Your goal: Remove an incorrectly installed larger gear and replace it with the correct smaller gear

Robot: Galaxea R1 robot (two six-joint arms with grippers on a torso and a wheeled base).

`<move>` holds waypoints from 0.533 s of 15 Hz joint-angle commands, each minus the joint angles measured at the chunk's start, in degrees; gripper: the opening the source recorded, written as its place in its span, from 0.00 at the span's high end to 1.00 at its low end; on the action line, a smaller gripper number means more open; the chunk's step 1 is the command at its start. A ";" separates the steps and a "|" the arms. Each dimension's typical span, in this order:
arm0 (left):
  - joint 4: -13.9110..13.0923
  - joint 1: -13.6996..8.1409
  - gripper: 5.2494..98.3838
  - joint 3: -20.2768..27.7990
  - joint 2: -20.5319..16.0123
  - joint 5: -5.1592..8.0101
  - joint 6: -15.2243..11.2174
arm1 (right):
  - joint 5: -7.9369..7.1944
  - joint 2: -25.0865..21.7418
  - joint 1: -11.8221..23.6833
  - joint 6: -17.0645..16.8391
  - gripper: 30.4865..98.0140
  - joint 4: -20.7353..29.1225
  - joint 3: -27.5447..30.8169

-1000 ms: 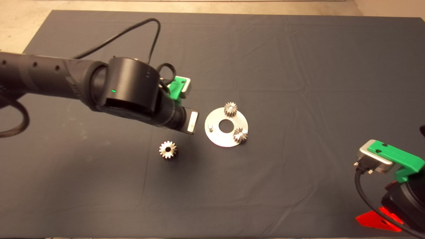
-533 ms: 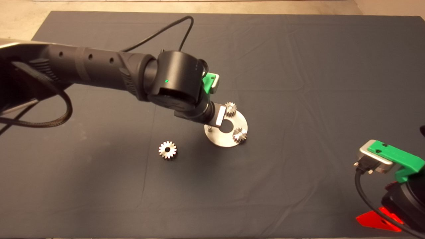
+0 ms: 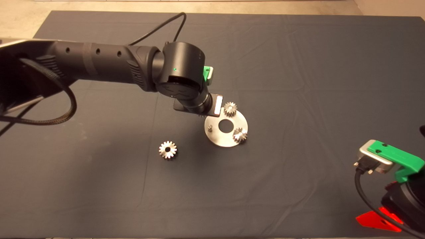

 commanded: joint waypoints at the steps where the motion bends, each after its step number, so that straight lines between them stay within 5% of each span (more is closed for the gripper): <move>1: 0.66 -0.90 0.71 2.20 0.28 3.44 -1.16 | -0.95 0.15 0.62 0.24 0.02 1.83 0.18; 8: 0.93 1.82 0.72 1.67 2.22 3.53 -1.16 | -0.68 0.06 0.62 0.24 0.02 1.87 0.17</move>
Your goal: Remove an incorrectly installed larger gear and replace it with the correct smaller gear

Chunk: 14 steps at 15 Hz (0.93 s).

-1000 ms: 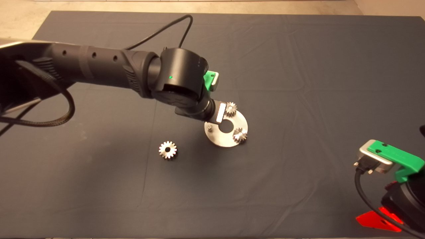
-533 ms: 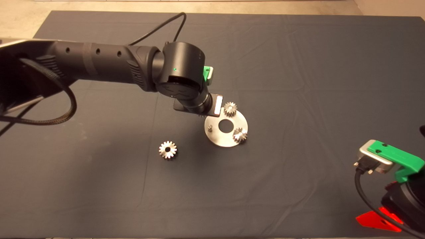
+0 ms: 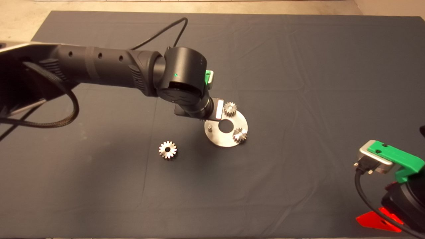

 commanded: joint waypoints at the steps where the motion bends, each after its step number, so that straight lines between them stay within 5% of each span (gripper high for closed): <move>1: 0.98 0.51 0.72 0.07 1.65 3.33 -0.25 | -0.68 0.06 0.70 0.24 0.02 1.87 0.15; 14: 3.44 3.32 0.72 -3.97 3.41 3.42 0.37 | -0.68 -0.03 0.70 0.24 0.02 1.87 0.18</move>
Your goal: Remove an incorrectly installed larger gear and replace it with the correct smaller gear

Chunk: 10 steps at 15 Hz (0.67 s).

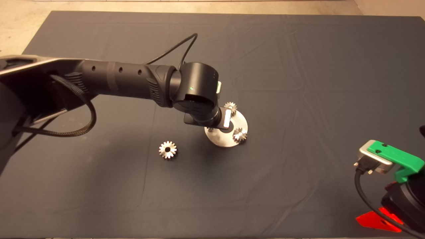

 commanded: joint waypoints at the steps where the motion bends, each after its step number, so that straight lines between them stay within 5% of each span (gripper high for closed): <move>1: 2.06 -0.04 0.72 -1.00 0.43 3.30 0.27 | -0.68 0.00 0.70 0.23 0.02 1.87 0.15; 10: 3.56 0.04 0.72 -0.21 -0.80 4.50 0.10 | -0.68 0.00 0.70 0.23 0.02 1.87 0.15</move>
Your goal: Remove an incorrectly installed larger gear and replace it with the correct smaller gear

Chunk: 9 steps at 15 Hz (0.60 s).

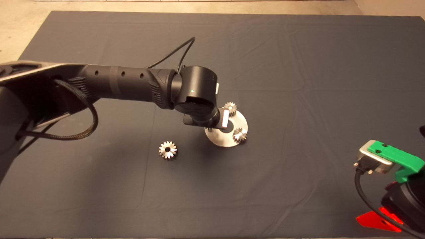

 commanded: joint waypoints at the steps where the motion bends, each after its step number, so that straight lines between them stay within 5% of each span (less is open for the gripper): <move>1: 1.74 -0.76 0.72 1.00 -0.40 4.44 0.03 | -0.71 -0.03 0.70 0.24 0.02 1.87 0.10; 9: 1.83 -0.23 0.72 2.49 -0.75 4.44 -0.32 | -0.71 -0.03 0.70 0.24 0.02 1.87 0.15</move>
